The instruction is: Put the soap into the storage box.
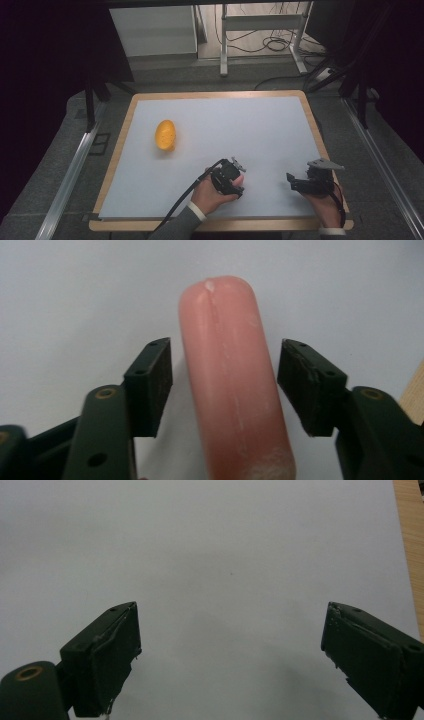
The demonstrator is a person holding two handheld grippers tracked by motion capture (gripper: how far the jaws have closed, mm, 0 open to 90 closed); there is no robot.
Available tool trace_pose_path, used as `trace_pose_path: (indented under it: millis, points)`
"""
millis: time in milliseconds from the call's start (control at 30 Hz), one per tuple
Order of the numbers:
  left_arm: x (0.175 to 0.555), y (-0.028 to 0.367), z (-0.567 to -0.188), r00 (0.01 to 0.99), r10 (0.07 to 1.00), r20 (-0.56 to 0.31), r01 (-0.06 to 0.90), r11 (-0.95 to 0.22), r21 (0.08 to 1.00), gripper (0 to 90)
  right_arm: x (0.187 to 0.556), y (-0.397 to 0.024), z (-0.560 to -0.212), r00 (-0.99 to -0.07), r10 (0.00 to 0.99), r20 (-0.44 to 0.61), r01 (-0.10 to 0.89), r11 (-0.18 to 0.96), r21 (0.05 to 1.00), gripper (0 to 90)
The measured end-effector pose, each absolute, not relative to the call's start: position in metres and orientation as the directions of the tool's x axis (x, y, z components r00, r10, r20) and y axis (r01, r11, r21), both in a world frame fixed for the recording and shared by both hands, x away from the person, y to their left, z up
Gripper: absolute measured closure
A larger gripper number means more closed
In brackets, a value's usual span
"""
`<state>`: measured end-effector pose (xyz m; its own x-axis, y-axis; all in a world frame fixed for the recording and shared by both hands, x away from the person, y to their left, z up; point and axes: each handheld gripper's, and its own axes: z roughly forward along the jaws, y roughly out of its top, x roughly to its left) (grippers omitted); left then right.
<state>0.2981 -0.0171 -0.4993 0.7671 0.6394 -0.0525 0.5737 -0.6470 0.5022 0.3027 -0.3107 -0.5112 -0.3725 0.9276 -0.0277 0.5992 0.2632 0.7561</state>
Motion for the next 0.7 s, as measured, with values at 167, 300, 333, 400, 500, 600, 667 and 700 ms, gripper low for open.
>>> trace_pose_path:
  millis: [167, 300, 333, 400, 500, 600, 667, 700]
  points:
    - [0.2934, -0.0227, -0.5079, 0.756, 0.654, -0.007, 0.569, -0.653, 0.501, 52.6, 0.3026, -0.3098, -0.5115, -0.371, 0.928, -0.032, 0.601, 0.266, 0.754, 8.3]
    - [0.2933, -0.0217, -0.5100, 0.755, 0.656, -0.021, 0.572, -0.642, 0.511, 58.7, 0.3025, -0.3106, -0.5110, -0.369, 0.929, -0.030, 0.598, 0.262, 0.757, 8.3]
    - [0.2934, -0.0210, -0.5100, 0.757, 0.654, -0.021, 0.569, -0.643, 0.513, 59.0, 0.3024, -0.3108, -0.5109, -0.366, 0.930, -0.031, 0.598, 0.260, 0.758, 8.3]
    - [0.2937, -0.0206, -0.5097, 0.760, 0.650, -0.020, 0.567, -0.647, 0.510, 59.4, 0.3024, -0.3110, -0.5108, -0.365, 0.930, -0.030, 0.599, 0.260, 0.757, 8.3]
    - [0.2948, -0.0194, -0.5092, 0.763, 0.645, -0.026, 0.568, -0.651, 0.504, 59.6, 0.3025, -0.3106, -0.5110, -0.367, 0.930, -0.032, 0.598, 0.262, 0.757, 8.3]
    - [0.2955, -0.0184, -0.5091, 0.765, 0.643, -0.034, 0.569, -0.650, 0.504, 59.7, 0.3025, -0.3106, -0.5109, -0.367, 0.930, -0.033, 0.598, 0.263, 0.757, 8.3]
    - [0.2961, -0.0177, -0.5090, 0.766, 0.642, -0.039, 0.570, -0.650, 0.503, 59.7, 0.3025, -0.3110, -0.5106, -0.364, 0.931, -0.032, 0.599, 0.260, 0.757, 8.3]
    - [0.2963, -0.0174, -0.5091, 0.766, 0.642, -0.040, 0.570, -0.648, 0.505, 59.8, 0.3024, -0.3113, -0.5107, -0.363, 0.931, -0.032, 0.599, 0.259, 0.757, 8.3]
